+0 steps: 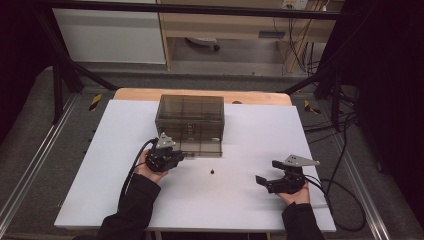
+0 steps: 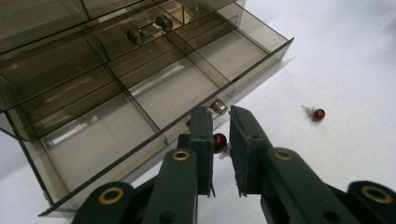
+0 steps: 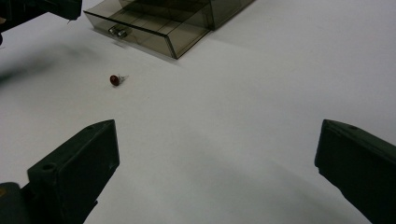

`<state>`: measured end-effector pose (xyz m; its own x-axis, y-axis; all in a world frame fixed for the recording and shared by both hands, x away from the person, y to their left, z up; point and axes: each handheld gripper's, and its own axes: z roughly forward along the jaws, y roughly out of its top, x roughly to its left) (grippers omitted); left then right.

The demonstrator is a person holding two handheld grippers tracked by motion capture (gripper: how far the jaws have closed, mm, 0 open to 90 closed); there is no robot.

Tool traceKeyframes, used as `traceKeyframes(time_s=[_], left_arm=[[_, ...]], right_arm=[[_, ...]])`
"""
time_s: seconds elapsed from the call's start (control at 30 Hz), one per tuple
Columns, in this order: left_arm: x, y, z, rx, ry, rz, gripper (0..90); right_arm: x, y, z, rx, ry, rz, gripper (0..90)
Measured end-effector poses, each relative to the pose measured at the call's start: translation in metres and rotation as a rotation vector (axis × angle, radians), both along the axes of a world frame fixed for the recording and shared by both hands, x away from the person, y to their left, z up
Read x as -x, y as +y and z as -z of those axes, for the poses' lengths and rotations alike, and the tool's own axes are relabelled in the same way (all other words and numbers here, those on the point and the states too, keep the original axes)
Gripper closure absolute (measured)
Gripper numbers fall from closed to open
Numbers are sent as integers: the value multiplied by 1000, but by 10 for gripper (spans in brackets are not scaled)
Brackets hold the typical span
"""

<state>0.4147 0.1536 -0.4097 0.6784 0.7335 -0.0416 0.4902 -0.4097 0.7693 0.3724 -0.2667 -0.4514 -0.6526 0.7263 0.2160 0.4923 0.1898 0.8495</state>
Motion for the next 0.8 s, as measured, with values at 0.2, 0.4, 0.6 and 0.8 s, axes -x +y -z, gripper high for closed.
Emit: traceKeyframes(time_s=[0.2,0.4,0.6,0.8], left_arm=[[-3,4,-1,2,-3,-14,790],[-8,10,-4,7,-7,-32,790],[-14,16,-3,8,-3,-56,791],[-20,20,-4,-1,-5,-74,791]], right_arm=[[0,0,0,0,0,0,6],[0,0,0,2,0,-2,6],[0,0,0,2,-1,0,6],[0,0,0,4,0,-1,6]])
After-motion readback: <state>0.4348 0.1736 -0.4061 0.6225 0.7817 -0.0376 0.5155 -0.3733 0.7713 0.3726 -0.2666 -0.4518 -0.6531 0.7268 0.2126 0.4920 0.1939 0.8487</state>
